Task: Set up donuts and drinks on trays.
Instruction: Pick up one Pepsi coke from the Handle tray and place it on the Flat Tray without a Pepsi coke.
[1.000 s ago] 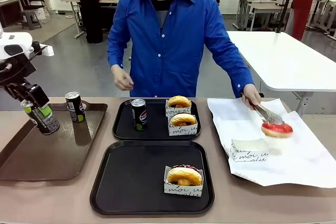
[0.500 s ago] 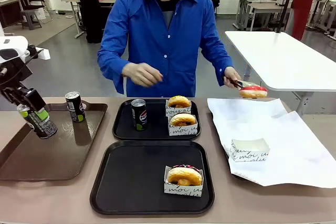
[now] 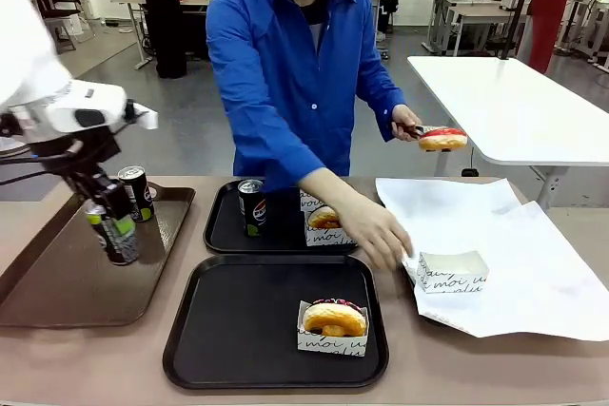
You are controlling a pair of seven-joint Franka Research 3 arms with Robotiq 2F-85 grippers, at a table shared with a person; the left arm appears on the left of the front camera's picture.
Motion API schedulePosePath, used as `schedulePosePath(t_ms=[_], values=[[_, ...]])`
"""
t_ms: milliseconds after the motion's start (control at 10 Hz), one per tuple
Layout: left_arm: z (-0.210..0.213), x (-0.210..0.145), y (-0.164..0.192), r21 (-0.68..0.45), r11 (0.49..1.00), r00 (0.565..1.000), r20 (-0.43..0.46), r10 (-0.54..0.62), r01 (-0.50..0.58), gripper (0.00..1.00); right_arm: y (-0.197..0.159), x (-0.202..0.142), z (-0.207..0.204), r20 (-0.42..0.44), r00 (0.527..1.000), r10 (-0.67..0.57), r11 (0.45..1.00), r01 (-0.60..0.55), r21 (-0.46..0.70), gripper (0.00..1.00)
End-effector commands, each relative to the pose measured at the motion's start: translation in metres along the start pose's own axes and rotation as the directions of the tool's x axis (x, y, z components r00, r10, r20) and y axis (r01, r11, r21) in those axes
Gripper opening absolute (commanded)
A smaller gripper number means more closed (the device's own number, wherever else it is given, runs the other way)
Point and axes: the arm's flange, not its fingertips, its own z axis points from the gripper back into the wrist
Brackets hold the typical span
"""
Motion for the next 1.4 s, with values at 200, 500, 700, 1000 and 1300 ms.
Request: schedulePosePath(t_ms=[200,500,700,1000,1300], values=[[-0.005,0.031,-0.035,0.006,0.999,0.999,0.009,-0.050,0.050,0.58,0.000,0.000,0.001,0.004,1.000,0.013,1.000,-0.013,0.017,1.00],[-0.020,0.042,-0.063,-0.011,0.994,0.993,0.030,-0.110,0.111,0.58,0.000,0.000,0.001,0.004,1.000,0.013,1.000,-0.013,0.017,1.00],[-0.024,0.045,-0.070,-0.039,0.993,0.992,0.062,-0.109,0.111,0.58,0.000,0.000,0.001,0.004,1.000,0.013,1.000,-0.013,0.017,1.00],[-0.023,0.043,-0.067,-0.017,0.992,0.992,0.022,-0.125,0.125,0.58,0.000,0.000,0.001,0.004,1.000,0.013,1.000,-0.013,0.017,1.00],[0.025,-0.005,-0.053,0.181,0.983,0.996,0.084,-0.043,0.027,0.58,0.000,0.000,0.001,0.004,1.000,0.013,1.000,-0.013,0.017,1.00]])
